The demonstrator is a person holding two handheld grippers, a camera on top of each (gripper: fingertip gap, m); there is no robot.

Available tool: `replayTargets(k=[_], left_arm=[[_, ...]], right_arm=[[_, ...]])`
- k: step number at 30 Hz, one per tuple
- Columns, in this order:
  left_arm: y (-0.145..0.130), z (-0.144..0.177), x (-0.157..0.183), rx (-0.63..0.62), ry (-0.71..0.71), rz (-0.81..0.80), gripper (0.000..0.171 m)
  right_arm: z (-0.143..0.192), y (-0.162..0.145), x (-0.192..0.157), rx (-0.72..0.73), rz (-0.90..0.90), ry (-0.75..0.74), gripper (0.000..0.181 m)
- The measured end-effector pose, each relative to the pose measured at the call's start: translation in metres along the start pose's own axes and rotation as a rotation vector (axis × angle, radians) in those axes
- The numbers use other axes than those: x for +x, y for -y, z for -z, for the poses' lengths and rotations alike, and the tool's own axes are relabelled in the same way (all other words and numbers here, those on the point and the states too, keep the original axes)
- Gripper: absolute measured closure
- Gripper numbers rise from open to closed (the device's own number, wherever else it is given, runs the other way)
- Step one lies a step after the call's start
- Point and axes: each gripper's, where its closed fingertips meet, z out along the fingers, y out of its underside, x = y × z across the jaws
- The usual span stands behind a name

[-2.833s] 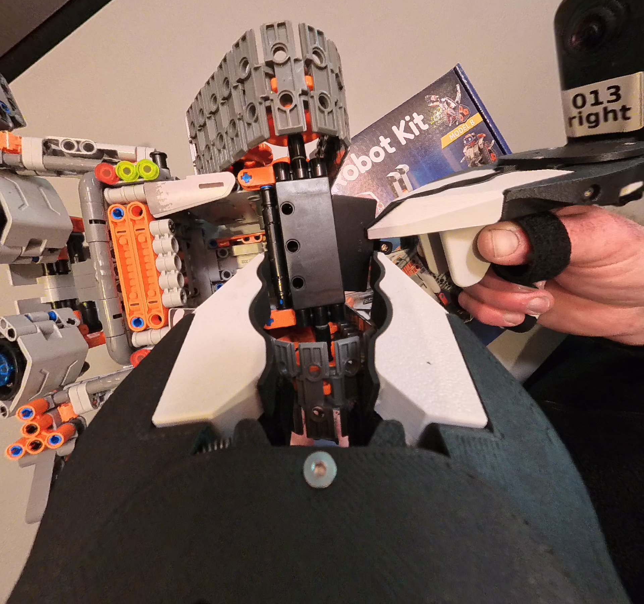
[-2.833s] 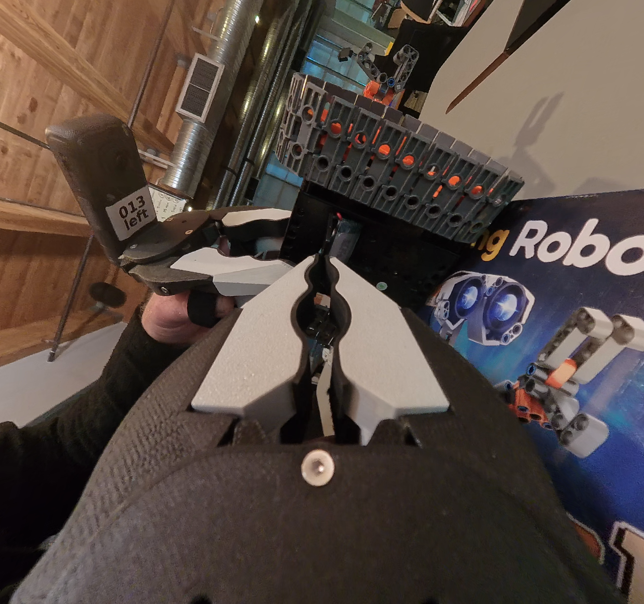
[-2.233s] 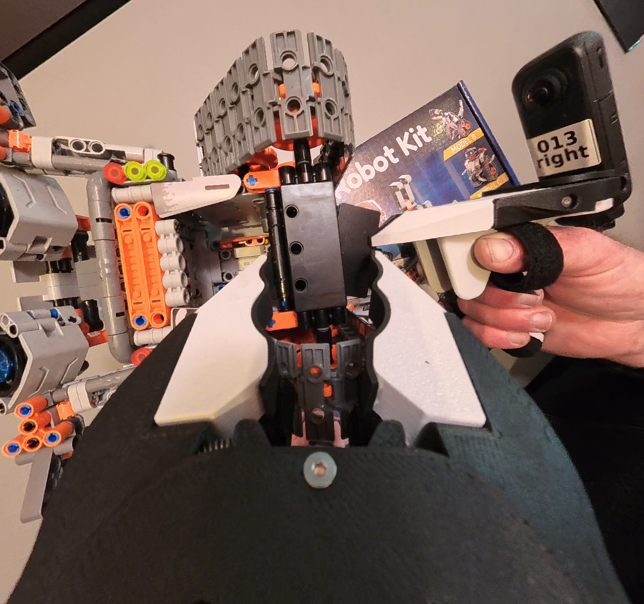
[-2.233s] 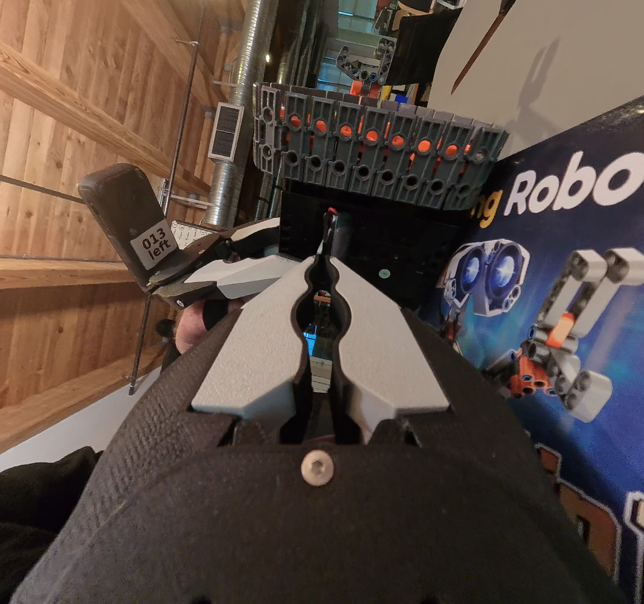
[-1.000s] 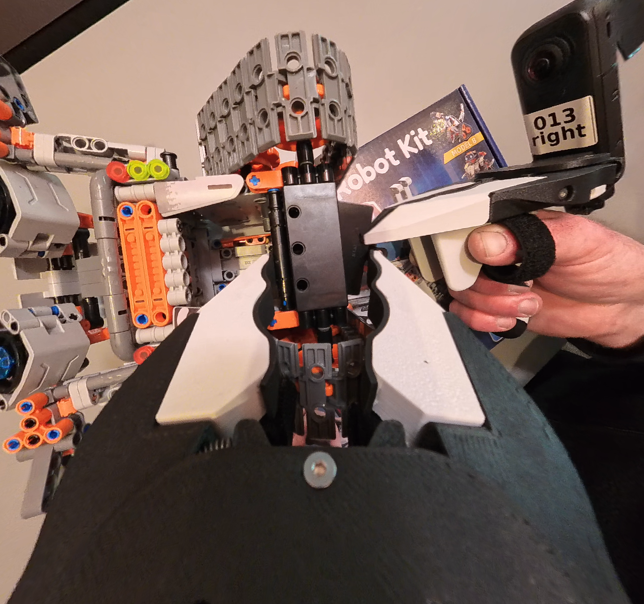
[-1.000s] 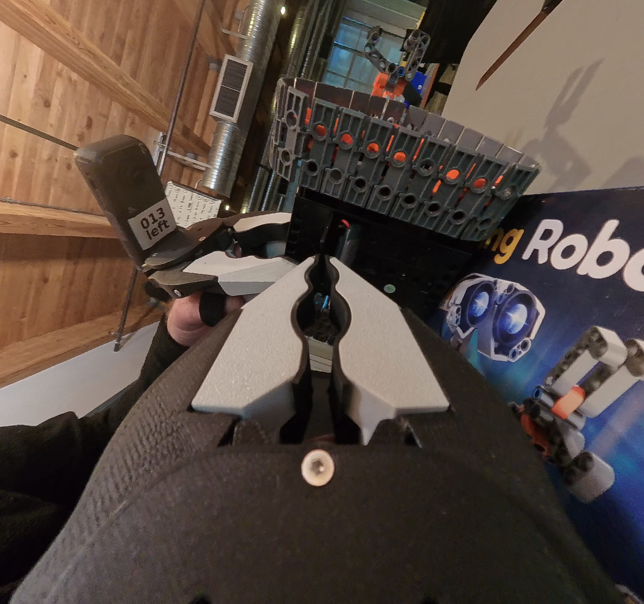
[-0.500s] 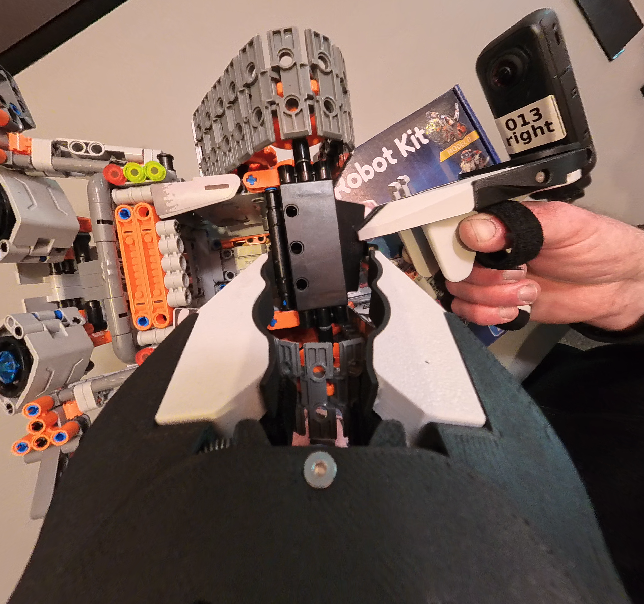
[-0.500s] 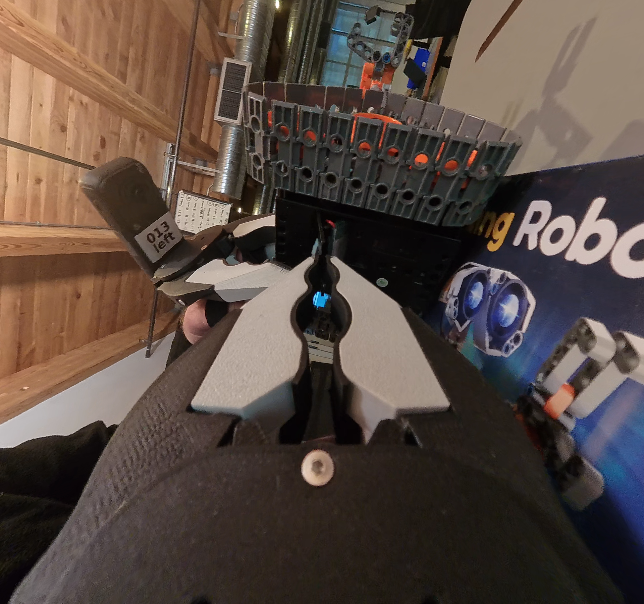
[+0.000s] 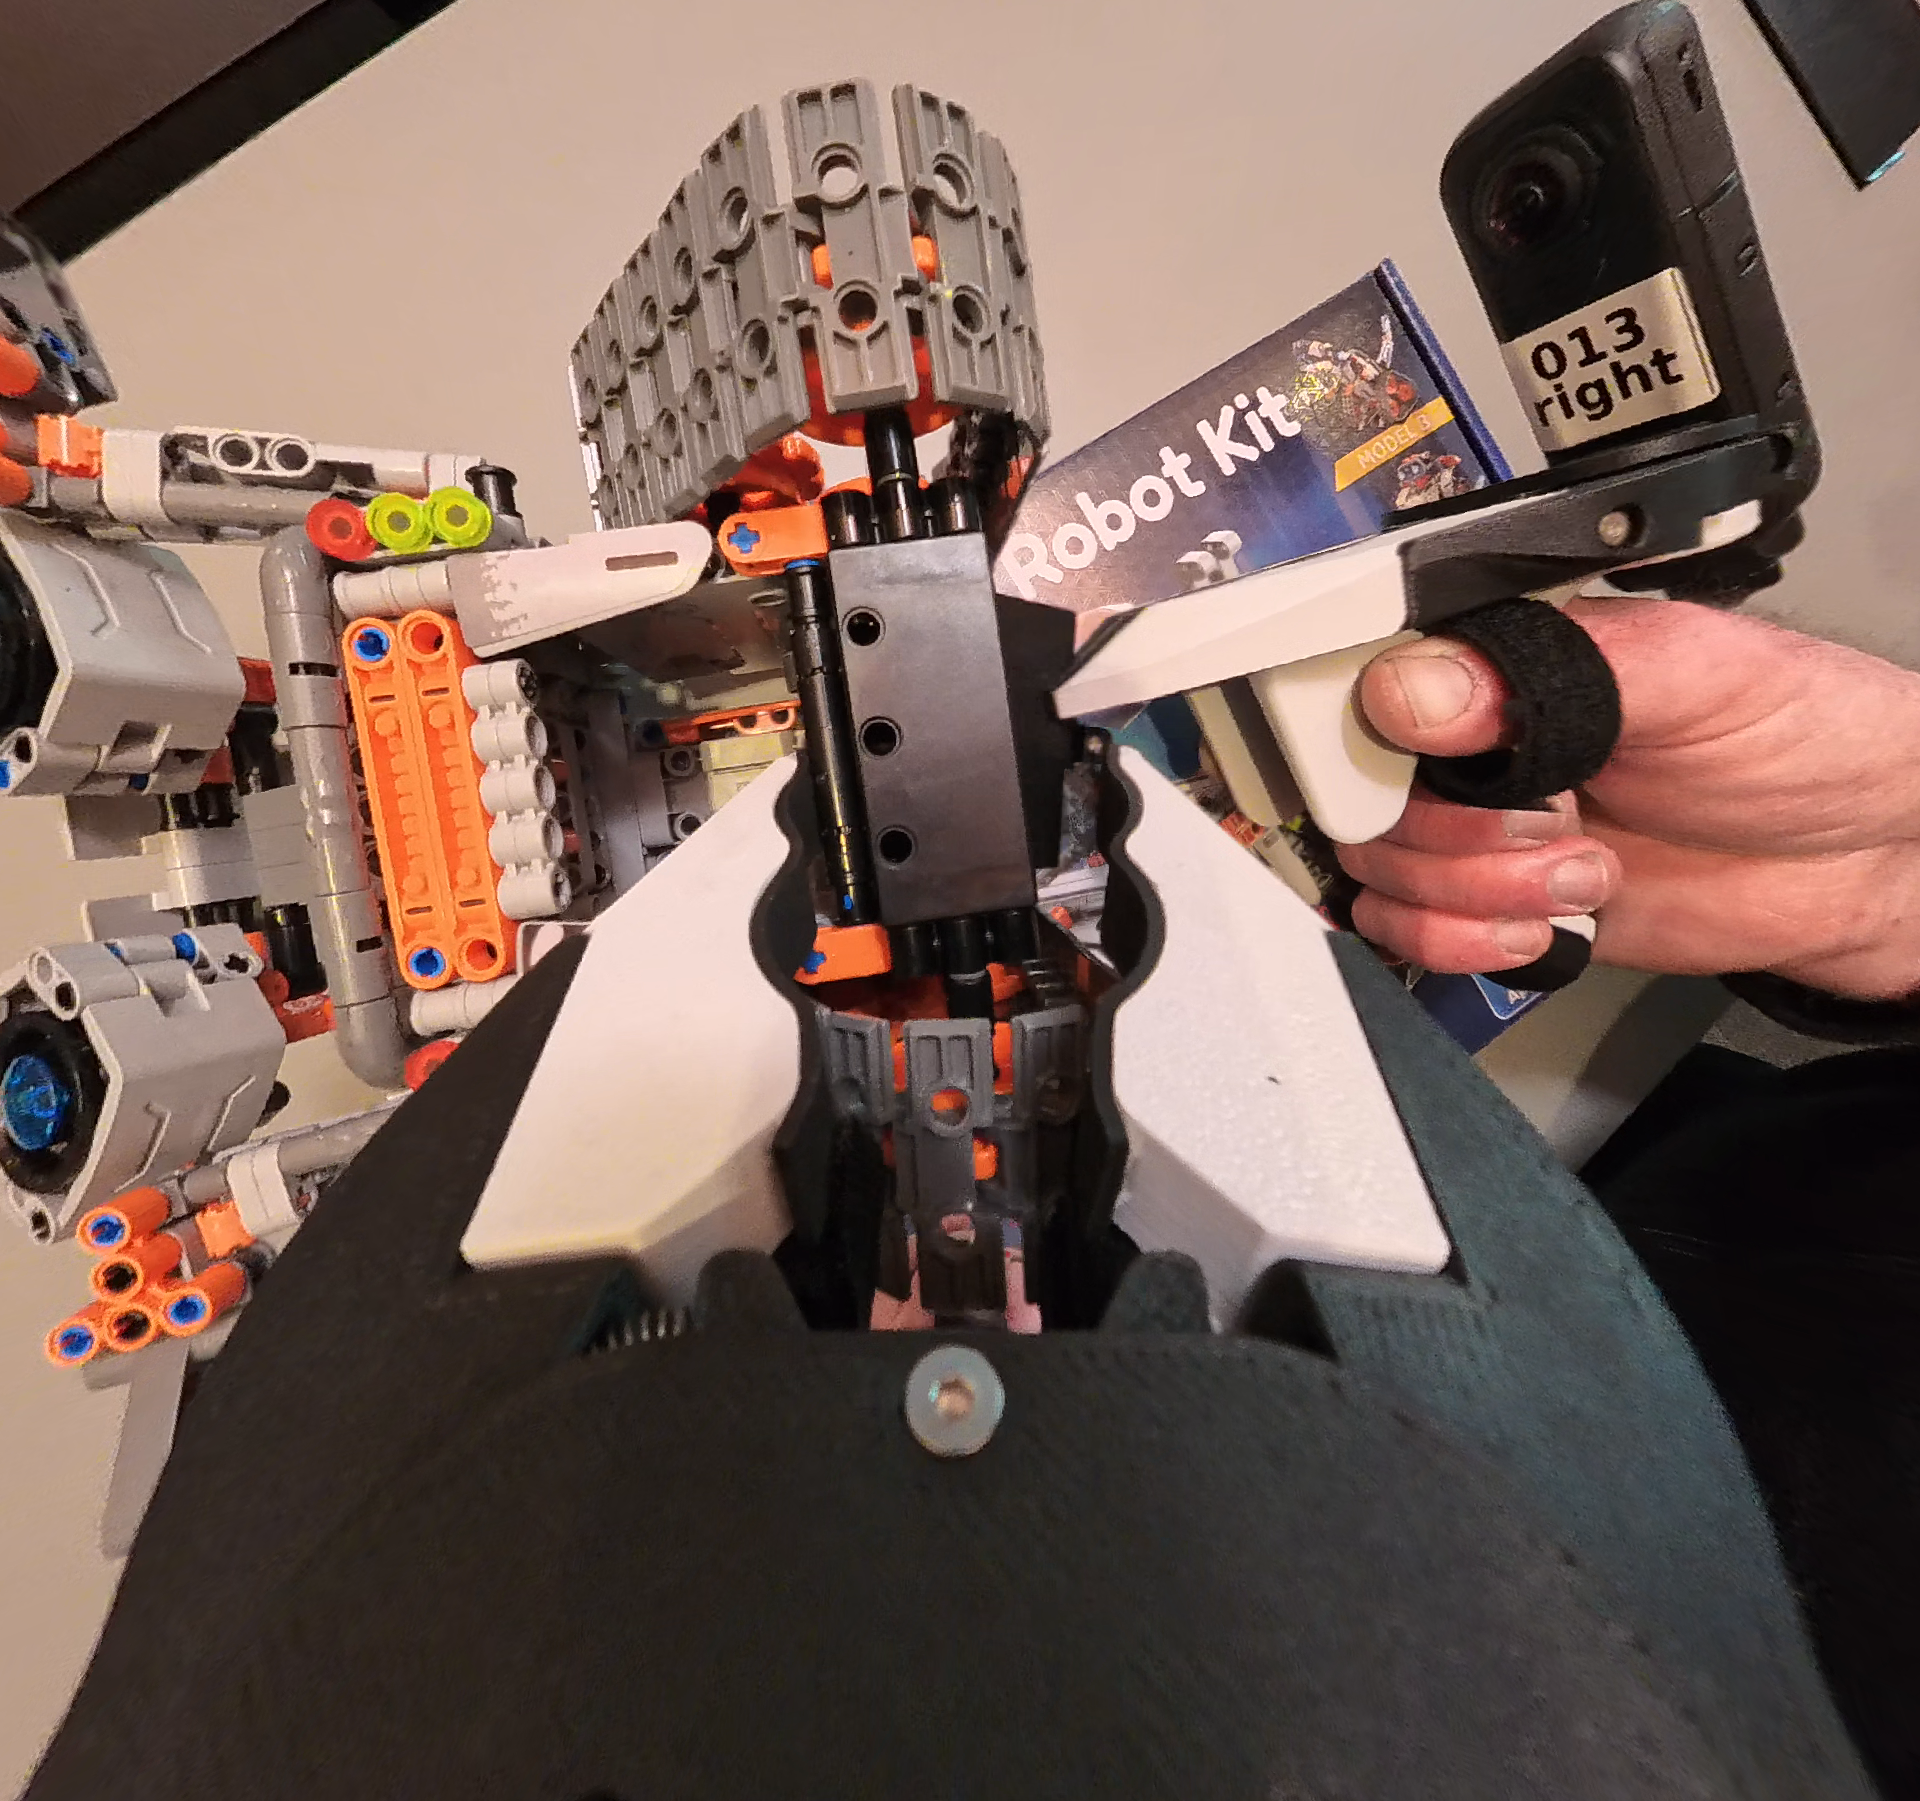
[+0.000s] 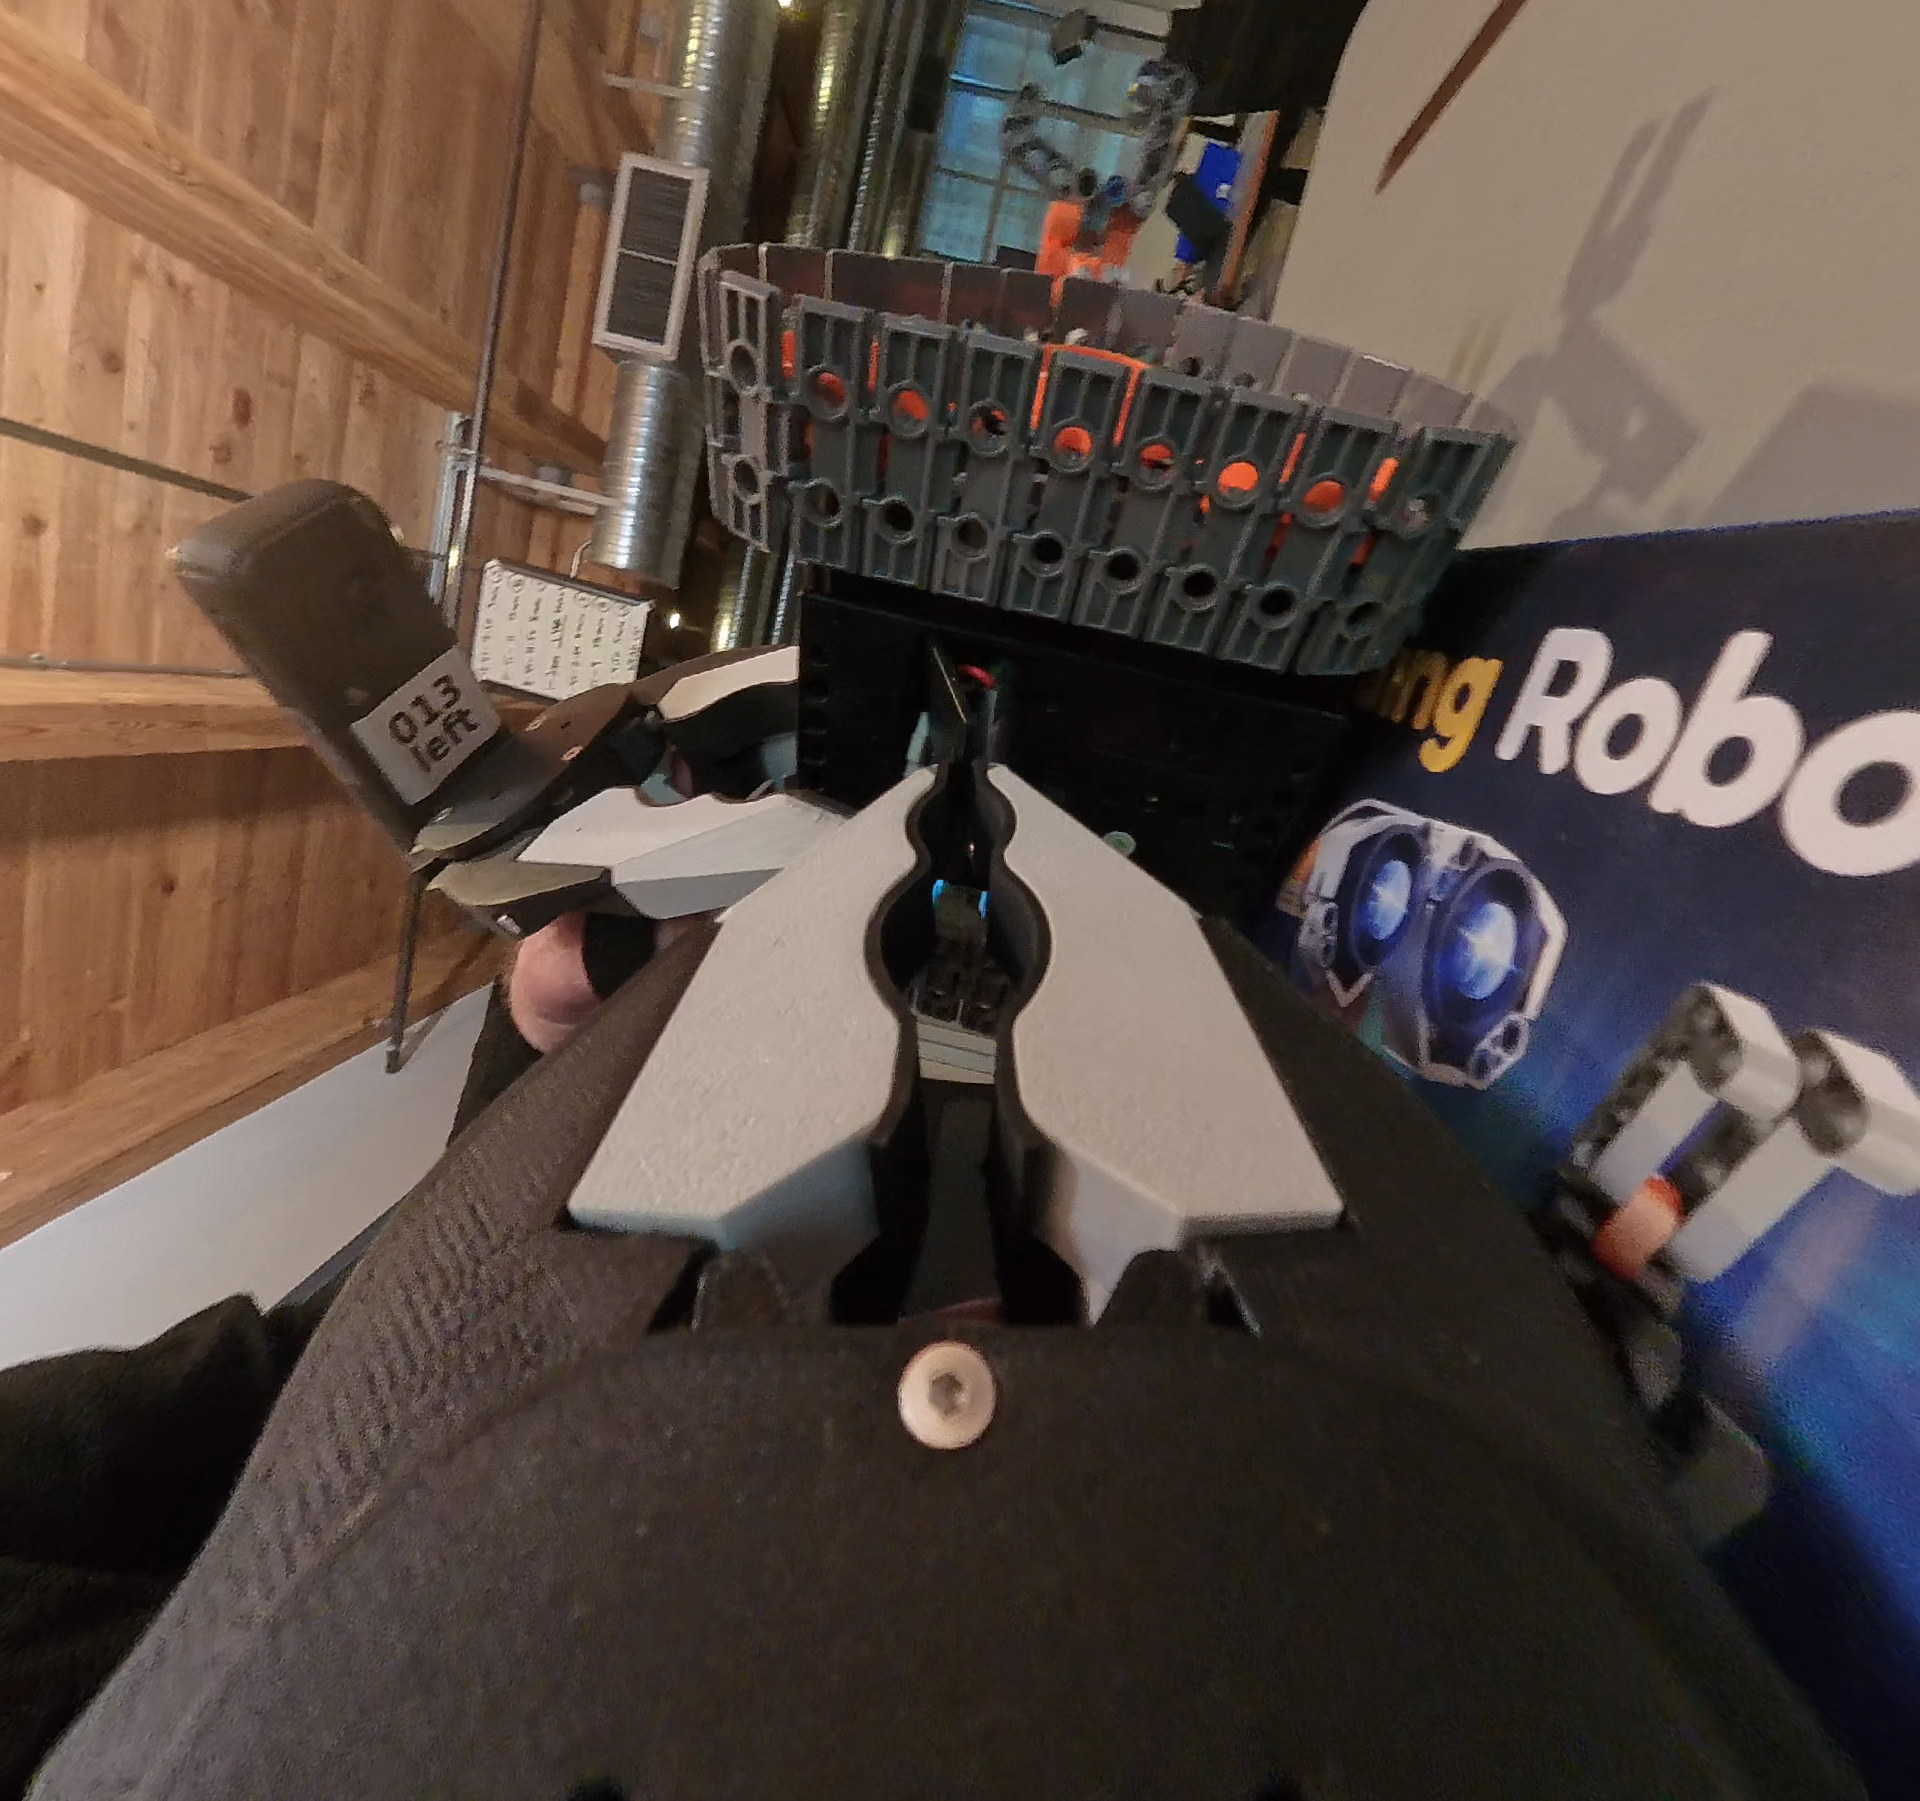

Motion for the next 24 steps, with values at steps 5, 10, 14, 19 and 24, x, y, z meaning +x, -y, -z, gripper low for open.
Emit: replayTargets(k=[5, 10, 14, 19, 24], left_arm=[[0.0, 0.0, -0.002, 0.002, 0.015, 0.0, 0.12], [0.002, 0.0, -0.004, 0.014, 0.026, 0.015, 0.12], [0.004, 0.0, -0.004, 0.027, 0.025, 0.021, 0.121], [0.006, 0.004, -0.007, 0.053, -0.001, 0.06, 0.121], [0.009, 0.006, -0.007, 0.075, -0.054, 0.099, 0.12]], right_arm=[[-0.002, 0.001, 0.005, 0.001, 0.024, -0.053, 0.181], [-0.003, 0.001, -0.003, -0.016, 0.063, -0.012, 0.181], [-0.001, 0.002, -0.005, -0.01, 0.042, 0.018, 0.181], [0.001, -0.001, -0.011, -0.014, 0.038, 0.063, 0.181], [-0.001, 0.001, -0.016, -0.031, 0.033, 0.114, 0.181]])
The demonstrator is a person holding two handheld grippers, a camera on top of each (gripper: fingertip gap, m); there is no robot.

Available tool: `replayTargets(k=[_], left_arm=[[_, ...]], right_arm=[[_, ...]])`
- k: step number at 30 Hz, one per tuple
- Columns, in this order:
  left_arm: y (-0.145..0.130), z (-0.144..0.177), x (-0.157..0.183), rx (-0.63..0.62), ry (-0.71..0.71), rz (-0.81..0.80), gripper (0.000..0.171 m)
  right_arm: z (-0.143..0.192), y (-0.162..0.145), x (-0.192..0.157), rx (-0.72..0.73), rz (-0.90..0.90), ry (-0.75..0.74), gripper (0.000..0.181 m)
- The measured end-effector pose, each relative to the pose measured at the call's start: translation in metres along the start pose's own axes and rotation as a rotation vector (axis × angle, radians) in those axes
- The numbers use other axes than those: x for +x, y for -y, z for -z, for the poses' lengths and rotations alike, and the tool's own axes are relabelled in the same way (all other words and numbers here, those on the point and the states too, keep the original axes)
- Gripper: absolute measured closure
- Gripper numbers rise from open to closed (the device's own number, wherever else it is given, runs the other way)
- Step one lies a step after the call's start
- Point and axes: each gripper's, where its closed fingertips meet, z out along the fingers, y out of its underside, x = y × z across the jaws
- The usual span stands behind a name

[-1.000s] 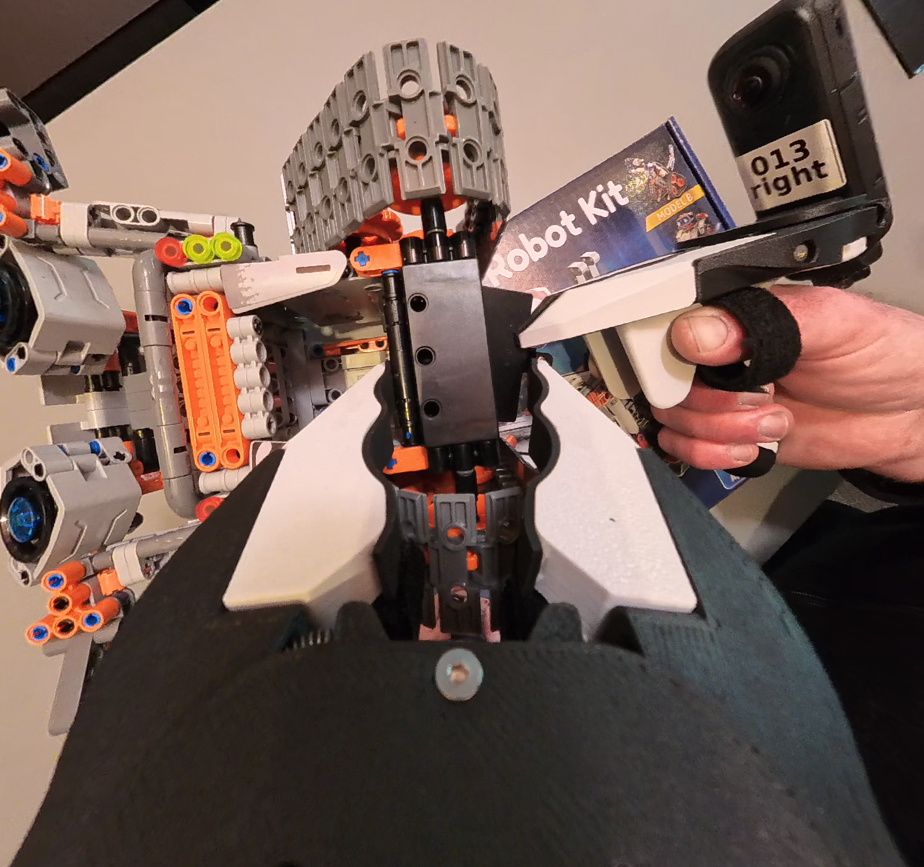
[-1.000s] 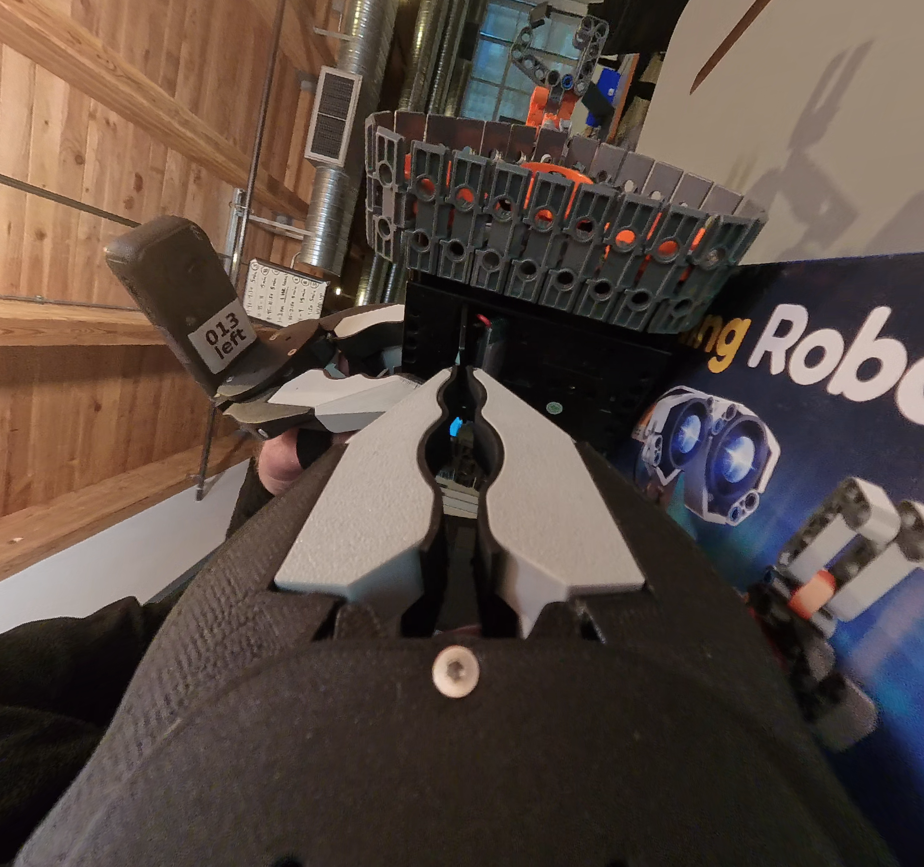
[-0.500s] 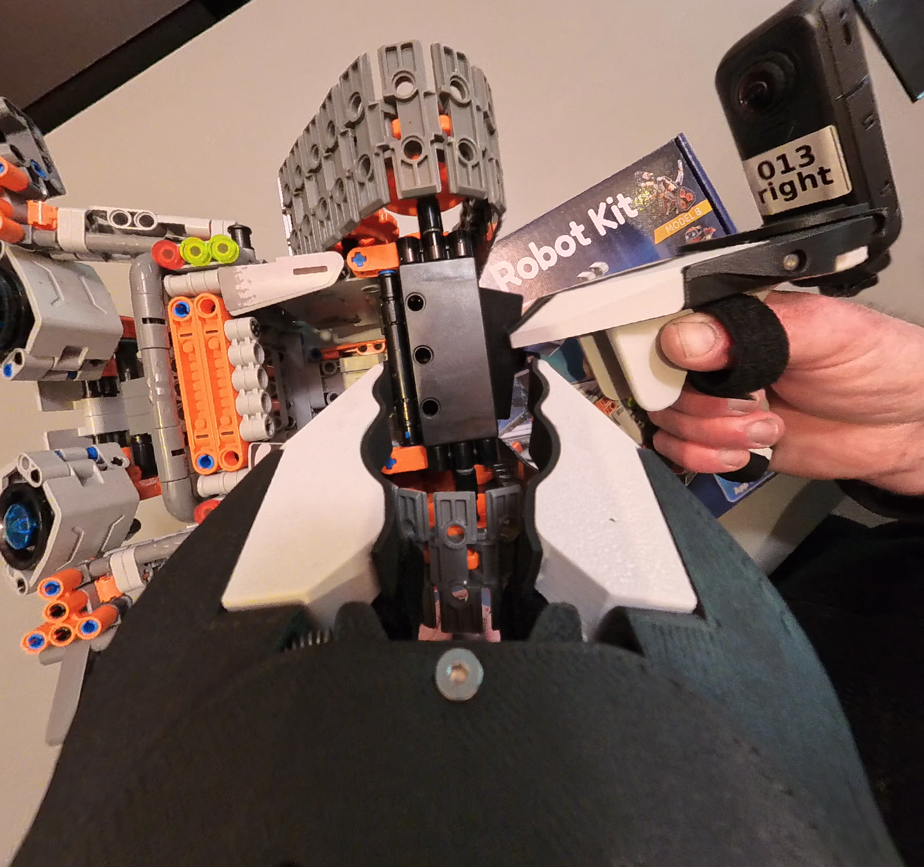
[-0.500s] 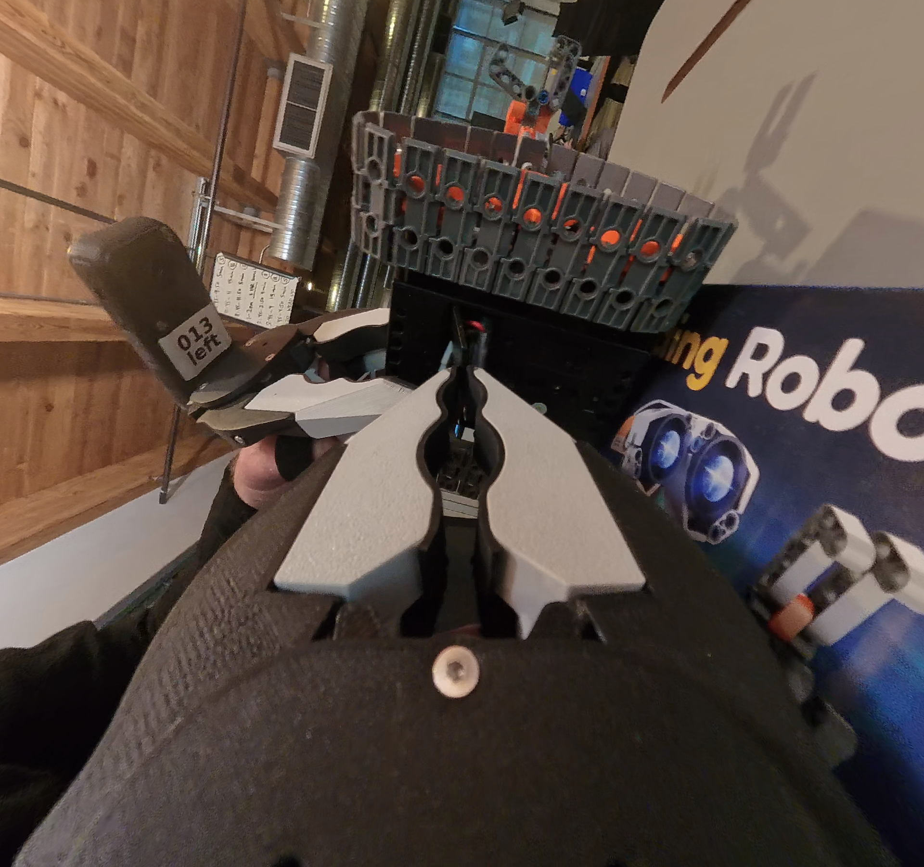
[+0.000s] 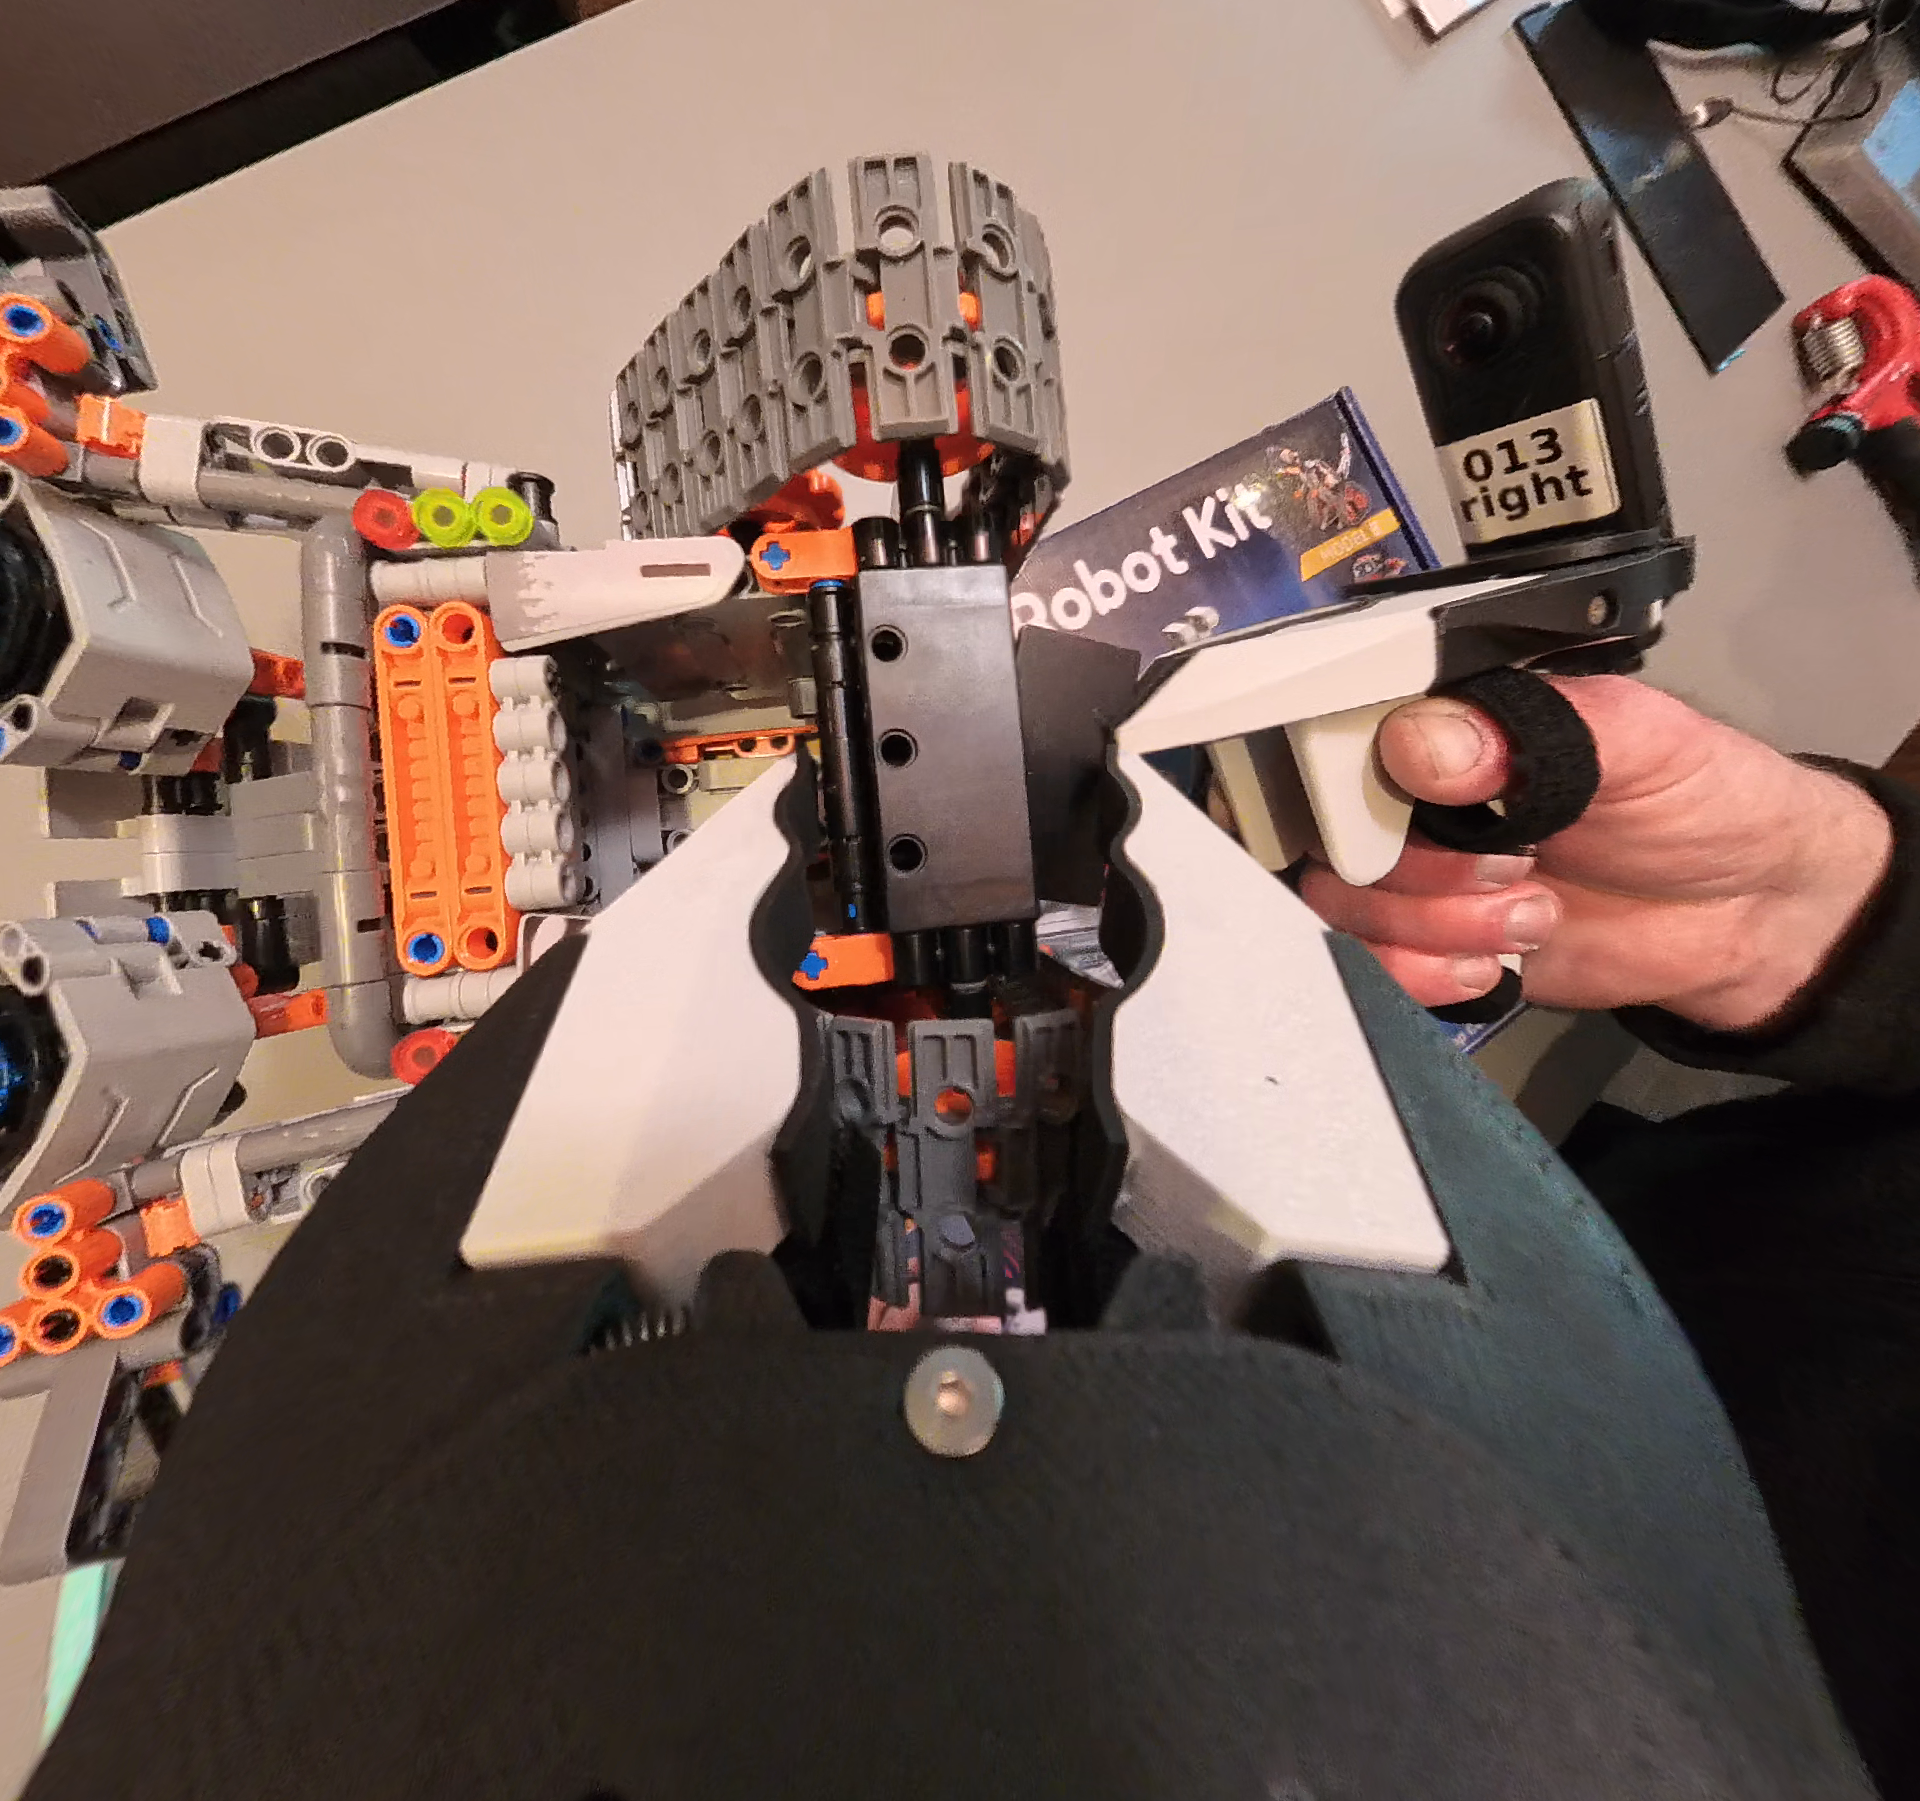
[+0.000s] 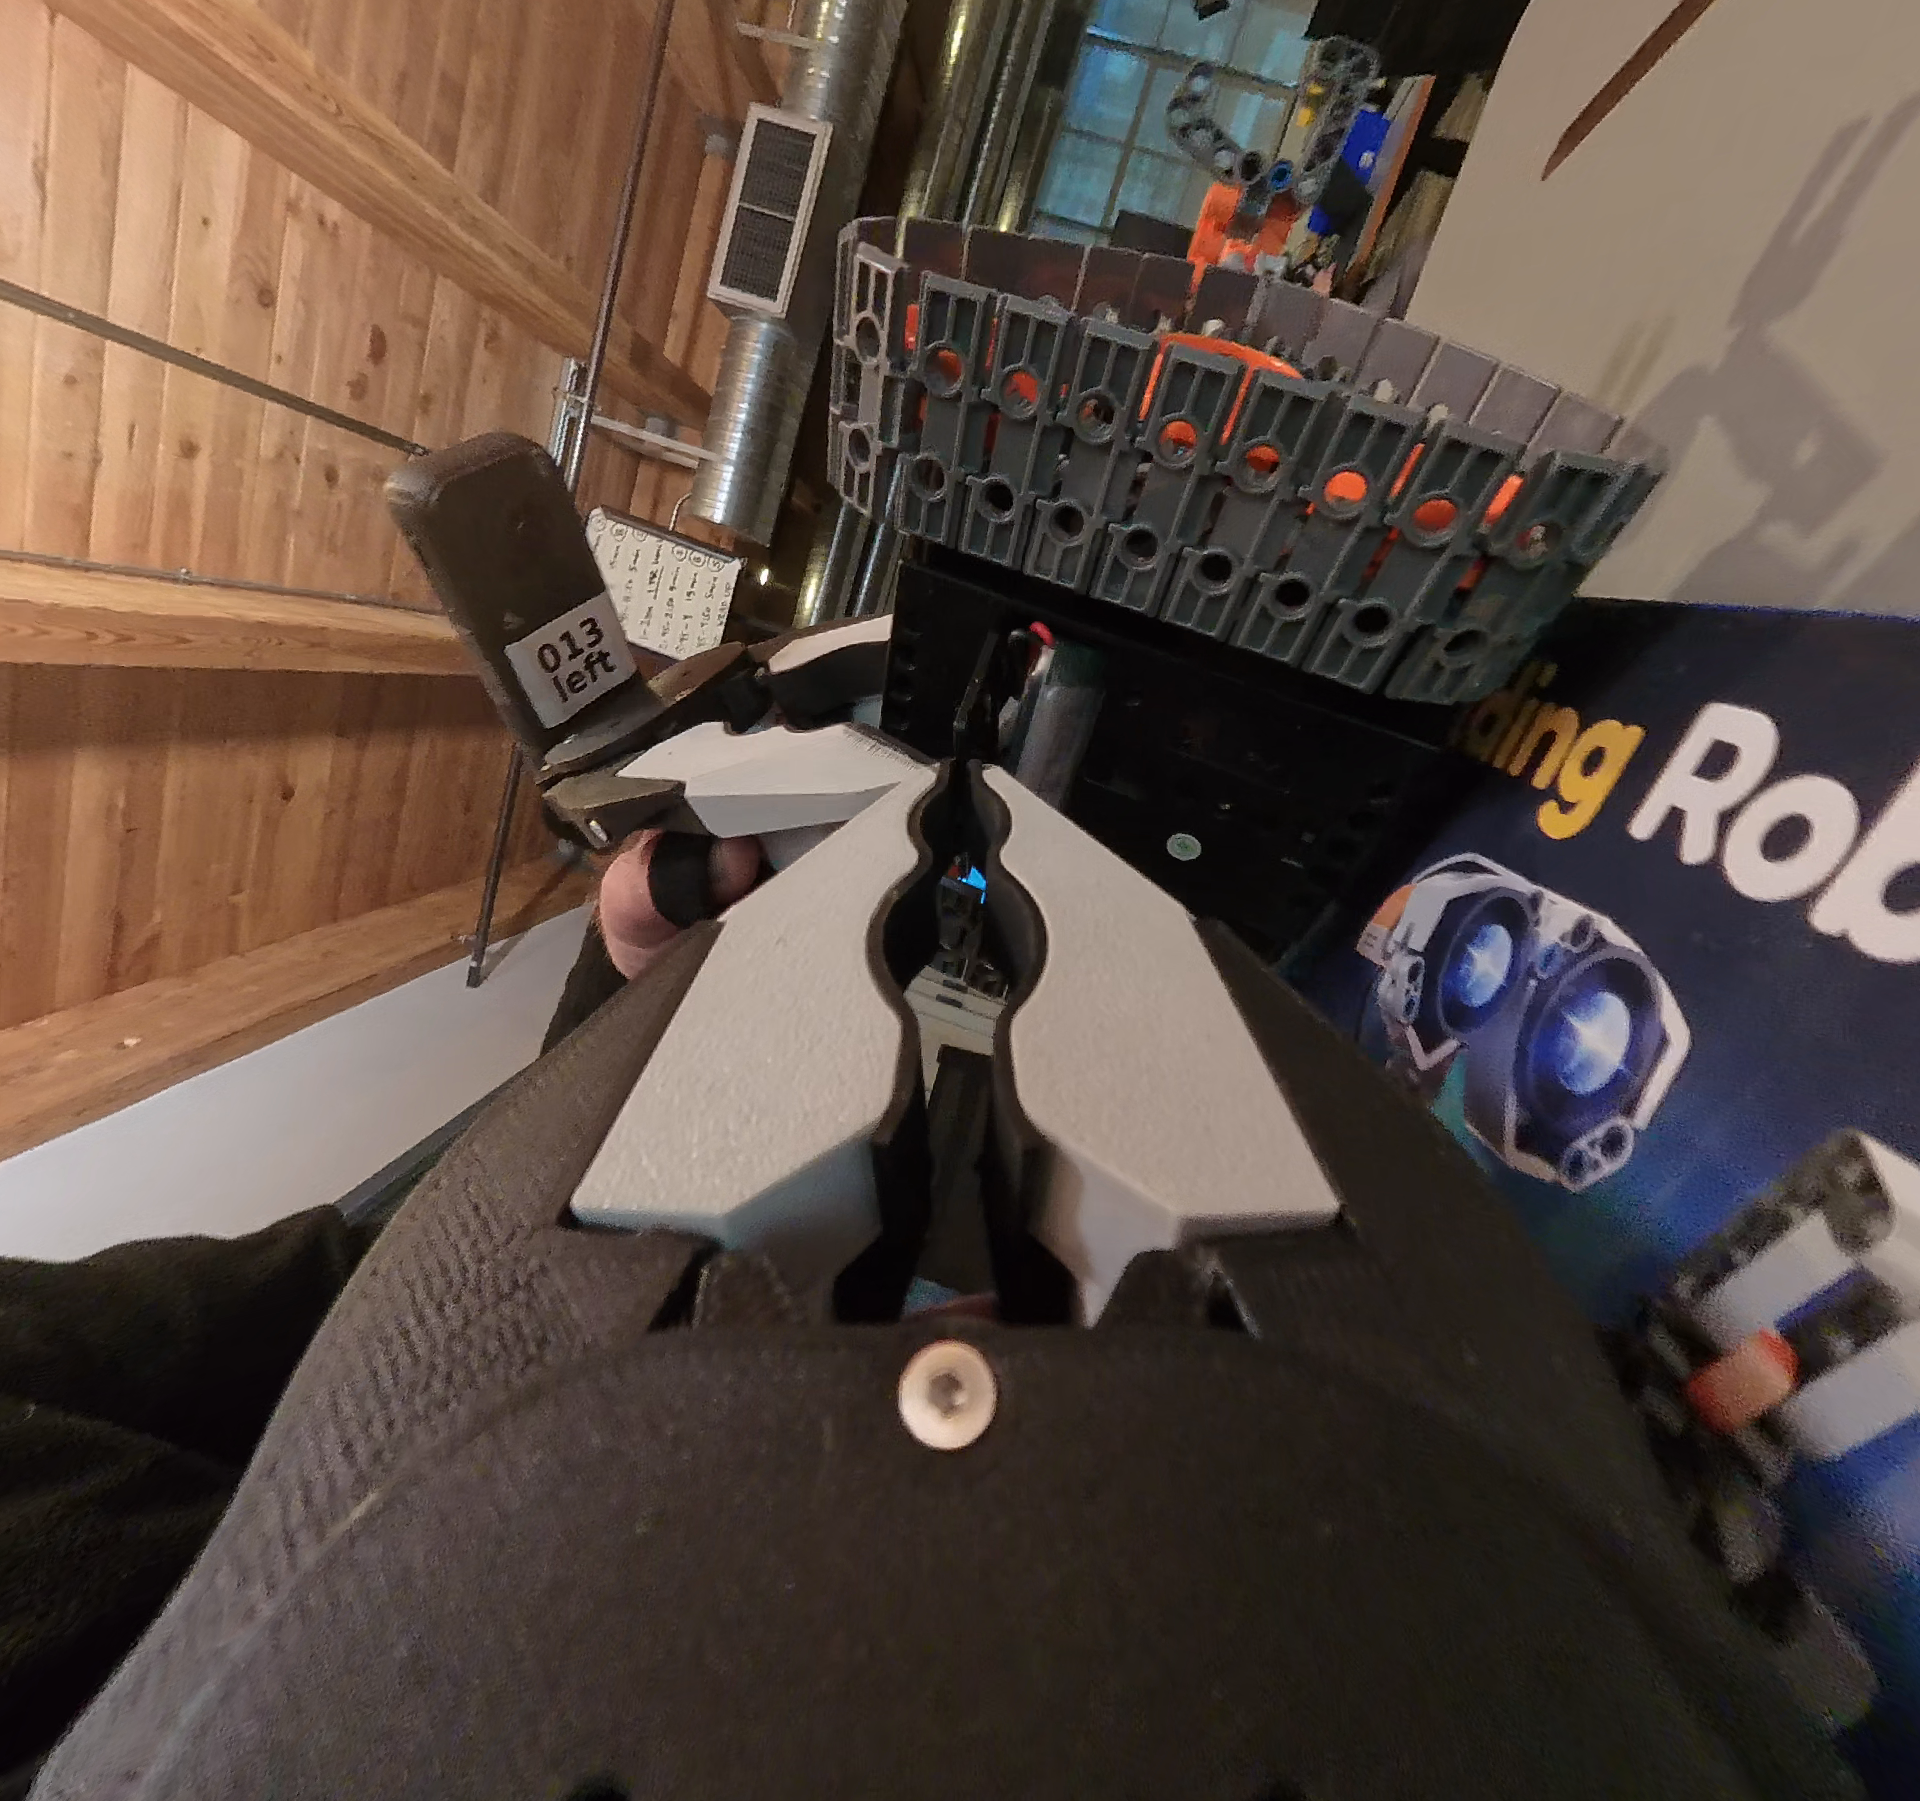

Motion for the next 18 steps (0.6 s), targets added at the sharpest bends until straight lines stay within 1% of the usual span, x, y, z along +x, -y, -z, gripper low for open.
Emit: replayTargets(k=[8, 18], left_arm=[[0.003, 0.003, -0.002, 0.018, -0.056, 0.038, 0.12], [0.006, 0.004, -0.006, 0.027, -0.069, 0.071, 0.12]], right_arm=[[-0.008, 0.009, -0.002, -0.036, 0.004, 0.044, 0.181], [-0.013, 0.011, 0.008, -0.055, -0.021, 0.003, 0.181]])
